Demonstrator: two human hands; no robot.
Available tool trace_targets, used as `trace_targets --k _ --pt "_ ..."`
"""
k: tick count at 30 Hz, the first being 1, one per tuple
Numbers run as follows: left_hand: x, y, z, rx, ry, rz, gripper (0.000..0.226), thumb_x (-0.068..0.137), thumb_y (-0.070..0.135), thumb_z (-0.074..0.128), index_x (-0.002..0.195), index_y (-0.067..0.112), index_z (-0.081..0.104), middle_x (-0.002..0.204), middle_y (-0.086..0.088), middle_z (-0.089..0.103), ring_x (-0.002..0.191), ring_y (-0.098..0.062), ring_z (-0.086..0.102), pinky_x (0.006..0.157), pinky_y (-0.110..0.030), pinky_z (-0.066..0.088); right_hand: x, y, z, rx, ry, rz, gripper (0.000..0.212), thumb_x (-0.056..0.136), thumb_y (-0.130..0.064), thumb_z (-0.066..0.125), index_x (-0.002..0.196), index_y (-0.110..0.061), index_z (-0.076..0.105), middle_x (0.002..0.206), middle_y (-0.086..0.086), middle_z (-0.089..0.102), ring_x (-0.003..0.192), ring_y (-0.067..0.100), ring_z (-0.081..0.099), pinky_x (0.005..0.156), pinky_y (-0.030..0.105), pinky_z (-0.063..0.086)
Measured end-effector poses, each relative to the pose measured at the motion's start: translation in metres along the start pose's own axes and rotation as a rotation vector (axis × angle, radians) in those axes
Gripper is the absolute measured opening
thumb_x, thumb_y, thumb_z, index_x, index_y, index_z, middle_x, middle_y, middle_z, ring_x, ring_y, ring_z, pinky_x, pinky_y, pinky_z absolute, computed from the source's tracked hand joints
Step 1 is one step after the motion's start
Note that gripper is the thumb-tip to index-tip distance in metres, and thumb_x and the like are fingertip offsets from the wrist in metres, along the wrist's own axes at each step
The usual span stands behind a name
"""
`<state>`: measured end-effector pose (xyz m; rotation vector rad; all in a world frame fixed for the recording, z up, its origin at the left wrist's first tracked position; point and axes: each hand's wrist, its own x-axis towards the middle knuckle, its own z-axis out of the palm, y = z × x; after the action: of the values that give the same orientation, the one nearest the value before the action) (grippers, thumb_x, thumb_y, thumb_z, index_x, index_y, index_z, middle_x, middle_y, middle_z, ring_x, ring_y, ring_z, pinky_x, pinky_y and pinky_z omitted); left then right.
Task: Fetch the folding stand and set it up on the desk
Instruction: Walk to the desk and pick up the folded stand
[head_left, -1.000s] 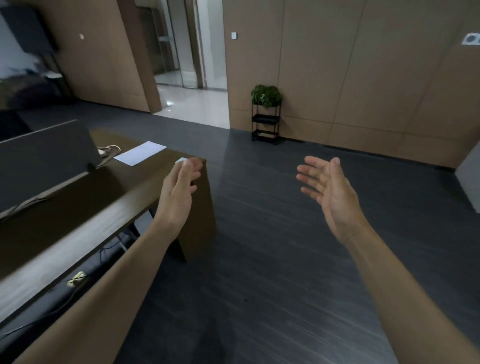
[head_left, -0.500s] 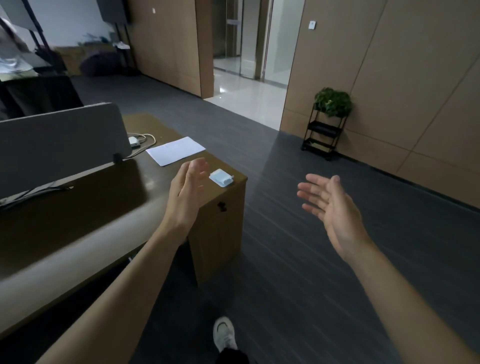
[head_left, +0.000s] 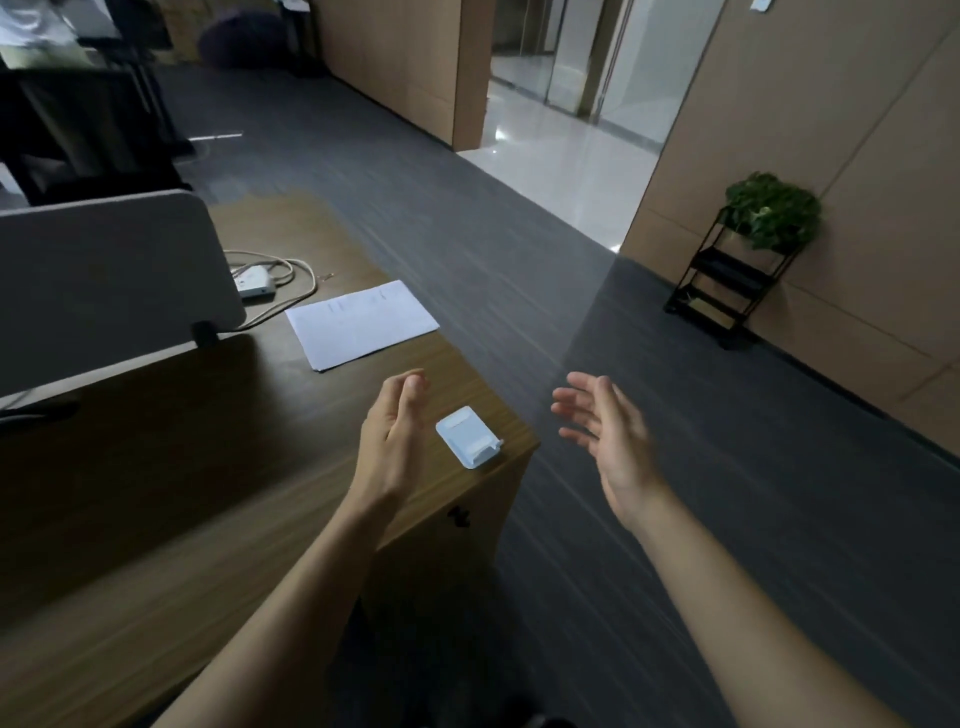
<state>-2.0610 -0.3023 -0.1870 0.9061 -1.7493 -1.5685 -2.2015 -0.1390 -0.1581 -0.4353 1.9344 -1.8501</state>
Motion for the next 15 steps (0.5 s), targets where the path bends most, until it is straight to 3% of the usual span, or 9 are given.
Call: trace_targets --k 5,10,15 --pt "0.052 -0.05 0.036 0.057 0.12 -0.212 0.037 0.103 0.044 0.04 0.118 0.018 0.062 0.106 0.003 0.068 0.102 -0.023 0.065 0.096 -0.055 0.054 0.095 0.047 0.038 -0.097 -0.1 0.092 0.026 0.103 -0.036 0.043 0.11 -0.021 0.063 0.107 0.005 0.07 0.1 0.019 0.066 0.085 0.039 0.053" --pt "0.102 -0.098 0.085 0.095 0.192 -0.438 0.03 0.102 0.04 0.046 0.119 0.02 0.061 0.118 -0.005 0.07 0.106 -0.02 0.065 0.095 -0.045 0.055 0.187 0.104 0.053 -0.384 -0.277 0.192 0.018 0.098 -0.029 0.054 0.112 -0.022 0.064 0.112 0.004 0.069 0.108 0.022 0.065 0.094 0.043 0.055" --pt "0.146 -0.142 0.124 0.168 0.308 -0.656 0.036 0.101 0.033 0.051 0.126 0.009 0.061 0.117 -0.002 0.064 0.105 -0.017 0.058 0.086 -0.033 0.044 0.25 0.16 0.059 -0.705 -0.488 0.307 0.035 0.096 -0.027 0.059 0.128 -0.013 0.06 0.128 0.004 0.063 0.117 0.018 0.058 0.093 0.03 0.047"
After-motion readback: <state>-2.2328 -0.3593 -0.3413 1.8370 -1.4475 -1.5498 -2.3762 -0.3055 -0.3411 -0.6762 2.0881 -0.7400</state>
